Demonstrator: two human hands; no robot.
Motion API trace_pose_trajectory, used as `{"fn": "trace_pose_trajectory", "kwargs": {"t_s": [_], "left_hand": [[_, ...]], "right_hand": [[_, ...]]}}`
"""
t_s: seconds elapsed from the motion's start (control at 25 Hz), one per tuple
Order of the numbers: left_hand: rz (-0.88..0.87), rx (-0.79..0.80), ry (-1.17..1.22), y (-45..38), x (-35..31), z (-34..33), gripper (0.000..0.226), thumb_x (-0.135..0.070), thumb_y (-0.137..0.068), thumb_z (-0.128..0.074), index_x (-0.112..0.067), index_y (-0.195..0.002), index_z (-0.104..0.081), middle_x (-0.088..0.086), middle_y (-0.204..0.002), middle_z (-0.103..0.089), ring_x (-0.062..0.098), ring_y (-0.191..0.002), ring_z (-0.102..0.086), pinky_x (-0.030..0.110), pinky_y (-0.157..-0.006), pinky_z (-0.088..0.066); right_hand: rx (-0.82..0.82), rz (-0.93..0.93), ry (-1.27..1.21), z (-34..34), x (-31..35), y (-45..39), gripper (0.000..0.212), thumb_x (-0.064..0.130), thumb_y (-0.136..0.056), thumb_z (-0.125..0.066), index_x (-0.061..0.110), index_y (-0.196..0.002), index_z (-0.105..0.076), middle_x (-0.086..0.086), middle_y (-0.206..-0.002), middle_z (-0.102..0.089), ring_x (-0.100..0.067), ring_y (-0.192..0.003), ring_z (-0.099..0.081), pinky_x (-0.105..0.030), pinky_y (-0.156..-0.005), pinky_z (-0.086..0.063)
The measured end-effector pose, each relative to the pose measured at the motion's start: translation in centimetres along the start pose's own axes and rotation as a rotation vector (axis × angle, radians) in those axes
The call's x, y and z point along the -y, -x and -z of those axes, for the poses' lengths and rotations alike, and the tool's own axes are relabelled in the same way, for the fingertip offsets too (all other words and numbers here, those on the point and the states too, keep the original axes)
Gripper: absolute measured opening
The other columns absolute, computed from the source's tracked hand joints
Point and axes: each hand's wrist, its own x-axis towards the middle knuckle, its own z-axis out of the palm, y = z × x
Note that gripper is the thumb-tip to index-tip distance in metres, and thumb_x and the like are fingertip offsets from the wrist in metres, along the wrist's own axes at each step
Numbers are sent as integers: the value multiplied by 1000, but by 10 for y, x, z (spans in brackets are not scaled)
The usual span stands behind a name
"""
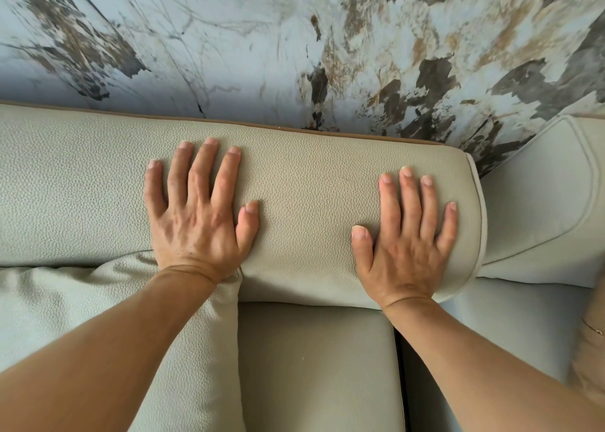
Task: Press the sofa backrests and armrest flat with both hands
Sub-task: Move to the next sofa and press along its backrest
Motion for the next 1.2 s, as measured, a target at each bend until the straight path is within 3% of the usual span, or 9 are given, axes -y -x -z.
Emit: {"fn": "trace_pose_trajectory", "kwargs": {"t_s": [1.2], "left_hand": [[50,-6,3,-47,-3,-39,63,-54,-94,-24,-20,-145,-37,11,-148,-43,35,-139,-33,55,-115,-16]], "right_hand": [[-45,39,-12,-48,-5,-60,66,56,-97,-14,20,-151,-24,-7,-156,-32,-28,-145,-22,-58,-114,-17]]}}
